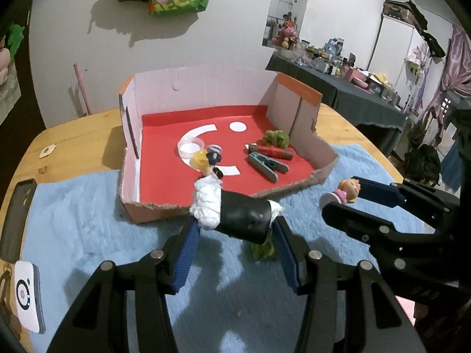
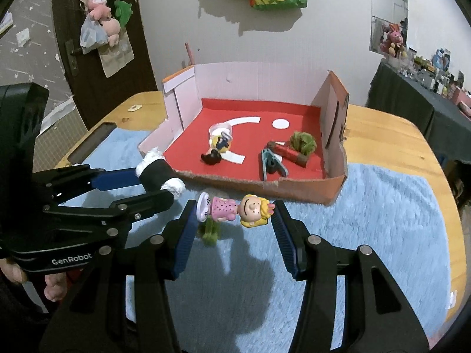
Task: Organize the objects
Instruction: 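Carry the doll and bottle into the box with both tools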
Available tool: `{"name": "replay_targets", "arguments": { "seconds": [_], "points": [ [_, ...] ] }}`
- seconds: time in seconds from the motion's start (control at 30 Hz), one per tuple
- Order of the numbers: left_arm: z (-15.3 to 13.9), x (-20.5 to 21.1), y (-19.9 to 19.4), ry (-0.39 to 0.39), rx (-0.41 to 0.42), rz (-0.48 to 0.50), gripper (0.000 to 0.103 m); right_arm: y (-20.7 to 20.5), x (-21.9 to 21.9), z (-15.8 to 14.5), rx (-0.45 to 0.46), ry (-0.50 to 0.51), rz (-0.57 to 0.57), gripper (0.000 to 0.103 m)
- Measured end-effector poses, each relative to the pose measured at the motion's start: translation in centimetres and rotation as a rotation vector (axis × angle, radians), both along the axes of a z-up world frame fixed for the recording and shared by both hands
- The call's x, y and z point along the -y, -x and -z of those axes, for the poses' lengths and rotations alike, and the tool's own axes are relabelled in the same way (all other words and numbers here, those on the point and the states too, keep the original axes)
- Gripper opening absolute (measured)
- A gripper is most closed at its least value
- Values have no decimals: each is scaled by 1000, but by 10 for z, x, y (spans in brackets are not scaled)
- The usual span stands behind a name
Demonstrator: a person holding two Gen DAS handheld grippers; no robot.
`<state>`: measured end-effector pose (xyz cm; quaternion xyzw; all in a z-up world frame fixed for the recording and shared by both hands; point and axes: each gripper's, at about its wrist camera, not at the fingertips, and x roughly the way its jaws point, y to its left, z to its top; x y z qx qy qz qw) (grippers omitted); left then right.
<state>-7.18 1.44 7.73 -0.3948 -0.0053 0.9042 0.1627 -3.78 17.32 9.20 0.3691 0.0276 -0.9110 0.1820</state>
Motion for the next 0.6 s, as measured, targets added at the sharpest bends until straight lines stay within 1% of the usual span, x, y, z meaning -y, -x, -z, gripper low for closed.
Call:
{"name": "replay_targets", "arguments": {
  "seconds": [0.3,0.6],
  "points": [
    [-4,0,22,-5,14,4,54,27,-1,-5,15,23,-11,49],
    [8,1,51,-3,85,15,54,55,1,1,59,45,-28,49]
  ]
}}
